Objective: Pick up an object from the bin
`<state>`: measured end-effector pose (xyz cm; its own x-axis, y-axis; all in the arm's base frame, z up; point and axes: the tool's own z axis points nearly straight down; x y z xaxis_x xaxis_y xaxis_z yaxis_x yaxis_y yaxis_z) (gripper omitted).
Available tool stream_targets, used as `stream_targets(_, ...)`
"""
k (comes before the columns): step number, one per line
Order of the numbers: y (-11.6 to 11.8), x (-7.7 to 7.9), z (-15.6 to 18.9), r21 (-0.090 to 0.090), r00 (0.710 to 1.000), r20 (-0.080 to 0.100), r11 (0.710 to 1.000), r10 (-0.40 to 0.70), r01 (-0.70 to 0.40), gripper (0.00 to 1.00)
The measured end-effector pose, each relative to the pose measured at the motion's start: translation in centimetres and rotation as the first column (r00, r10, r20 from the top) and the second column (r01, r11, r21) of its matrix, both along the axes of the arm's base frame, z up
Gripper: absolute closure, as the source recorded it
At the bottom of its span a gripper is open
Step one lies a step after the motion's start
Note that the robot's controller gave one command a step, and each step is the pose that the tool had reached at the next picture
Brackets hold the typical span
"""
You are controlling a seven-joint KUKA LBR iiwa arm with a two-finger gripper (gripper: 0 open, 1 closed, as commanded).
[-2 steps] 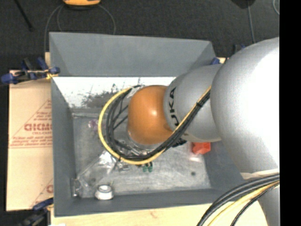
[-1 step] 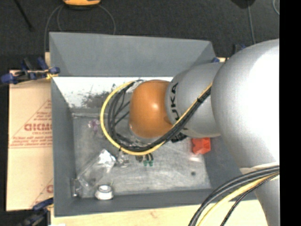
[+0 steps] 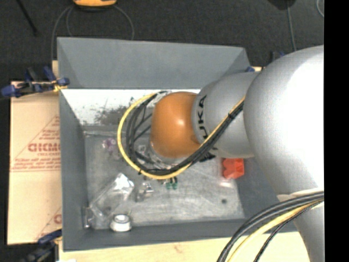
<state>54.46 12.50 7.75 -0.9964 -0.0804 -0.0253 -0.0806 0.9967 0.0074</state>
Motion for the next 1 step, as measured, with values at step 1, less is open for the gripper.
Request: stream_targets(1,5.34,-0.25,-0.07,-0.021,0.999,-0.01,0.999,0.039,-0.039,0.0)
